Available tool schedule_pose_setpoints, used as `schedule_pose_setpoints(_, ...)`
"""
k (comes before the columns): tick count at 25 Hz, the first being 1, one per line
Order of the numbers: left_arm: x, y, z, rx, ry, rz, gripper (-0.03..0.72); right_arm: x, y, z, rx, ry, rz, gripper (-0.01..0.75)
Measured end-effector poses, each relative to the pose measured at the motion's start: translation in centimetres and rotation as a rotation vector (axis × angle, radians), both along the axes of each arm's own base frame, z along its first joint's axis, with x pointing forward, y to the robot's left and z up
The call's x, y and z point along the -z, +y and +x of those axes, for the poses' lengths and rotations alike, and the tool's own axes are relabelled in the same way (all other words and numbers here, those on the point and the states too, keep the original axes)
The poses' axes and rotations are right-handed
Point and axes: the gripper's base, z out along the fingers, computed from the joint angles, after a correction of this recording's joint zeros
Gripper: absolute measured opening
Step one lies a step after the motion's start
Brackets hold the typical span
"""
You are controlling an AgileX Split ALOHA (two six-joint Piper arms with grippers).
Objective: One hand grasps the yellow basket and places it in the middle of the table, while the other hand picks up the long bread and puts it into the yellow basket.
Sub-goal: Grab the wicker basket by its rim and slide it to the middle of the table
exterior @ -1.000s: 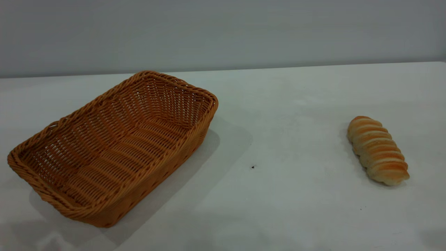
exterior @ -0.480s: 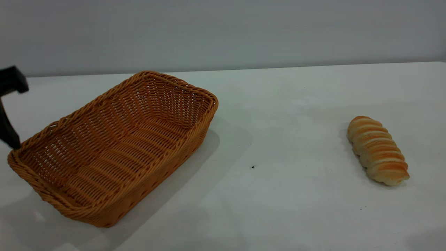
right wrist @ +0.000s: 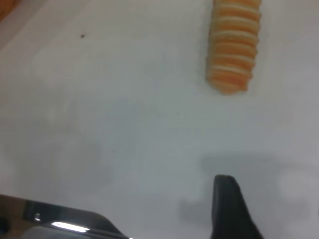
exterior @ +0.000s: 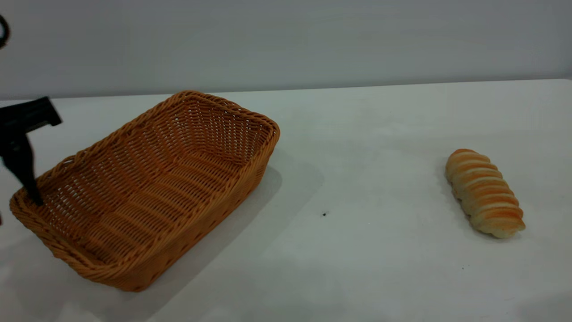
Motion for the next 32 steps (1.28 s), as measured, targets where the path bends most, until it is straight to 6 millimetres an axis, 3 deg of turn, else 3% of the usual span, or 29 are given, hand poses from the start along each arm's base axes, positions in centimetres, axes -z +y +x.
schedule_pose_setpoints(9,1.1,-0.4,2.8,0.027,0.063,-0.001,0.422,0.0,0.1,0.0,-0.002,0.006,0.007,0.463)
schedule_pose_setpoints(25,2.9,-0.5,2.5,0.045,0.174,0.0,0.422,0.1,0.1,-0.1,-0.007,0.014,0.009,0.463)
schedule_pose_setpoints(32,4.8,-0.5,2.9,0.044,0.191,0.003,0.422,0.1,0.2,-0.2,-0.016,0.017,0.018,0.463)
